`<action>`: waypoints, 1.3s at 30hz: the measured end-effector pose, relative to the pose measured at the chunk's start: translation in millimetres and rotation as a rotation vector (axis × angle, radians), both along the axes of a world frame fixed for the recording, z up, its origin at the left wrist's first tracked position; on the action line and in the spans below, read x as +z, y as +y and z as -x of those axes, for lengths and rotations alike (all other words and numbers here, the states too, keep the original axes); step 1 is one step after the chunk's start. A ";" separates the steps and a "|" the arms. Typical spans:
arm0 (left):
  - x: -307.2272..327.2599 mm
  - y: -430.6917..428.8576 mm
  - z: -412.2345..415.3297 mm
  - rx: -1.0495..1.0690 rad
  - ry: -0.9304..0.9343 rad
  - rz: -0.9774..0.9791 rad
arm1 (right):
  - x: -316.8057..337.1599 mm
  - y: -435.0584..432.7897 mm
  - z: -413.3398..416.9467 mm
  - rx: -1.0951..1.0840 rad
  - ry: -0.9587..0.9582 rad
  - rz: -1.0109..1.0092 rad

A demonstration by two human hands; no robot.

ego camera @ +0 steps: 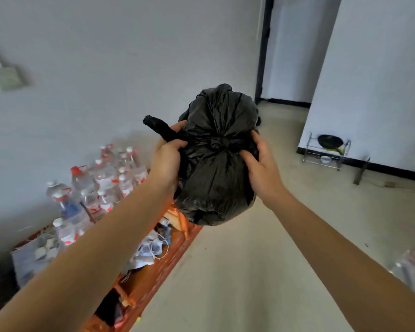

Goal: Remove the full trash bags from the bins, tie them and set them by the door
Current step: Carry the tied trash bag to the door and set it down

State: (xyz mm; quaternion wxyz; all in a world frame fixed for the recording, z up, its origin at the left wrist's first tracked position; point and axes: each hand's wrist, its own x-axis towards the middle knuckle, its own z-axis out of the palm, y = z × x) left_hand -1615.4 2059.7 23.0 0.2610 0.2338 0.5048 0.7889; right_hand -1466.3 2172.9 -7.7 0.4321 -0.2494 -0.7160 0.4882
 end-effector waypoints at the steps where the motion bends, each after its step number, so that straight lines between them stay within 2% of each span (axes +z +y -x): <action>1: -5.2 36.8 -0.6 -0.041 -0.035 -0.013 | -6.8 31.8 -4.2 -0.045 -0.003 -0.013; 3: -17.1 109.1 -1.2 -0.110 -0.055 -0.005 | -20.1 96.2 -10.3 -0.097 0.002 0.008; 6: -24.6 210.1 -1.0 -0.190 0.034 0.055 | -28.8 192.2 -17.1 -0.154 -0.003 0.082; 11: -11.1 347.0 19.8 -0.202 0.079 0.120 | -1.3 331.4 2.4 -0.086 -0.012 0.161; 18: -14.5 497.2 113.8 -0.091 0.028 0.117 | -0.6 491.2 99.0 -0.026 -0.014 0.189; 25: -33.7 662.8 243.0 -0.094 -0.007 0.072 | -26.4 673.7 238.7 0.004 -0.067 0.181; 32: -12.2 865.3 346.2 -0.194 -0.051 0.095 | -7.8 863.9 328.4 -0.070 -0.046 0.258; 36: -25.7 987.2 379.0 -0.378 -0.164 0.065 | -16.0 975.0 351.5 -0.129 0.006 0.313; 39: -44.9 1083.3 401.9 -0.424 -0.188 0.077 | -32.5 1067.9 372.0 -0.141 0.014 0.336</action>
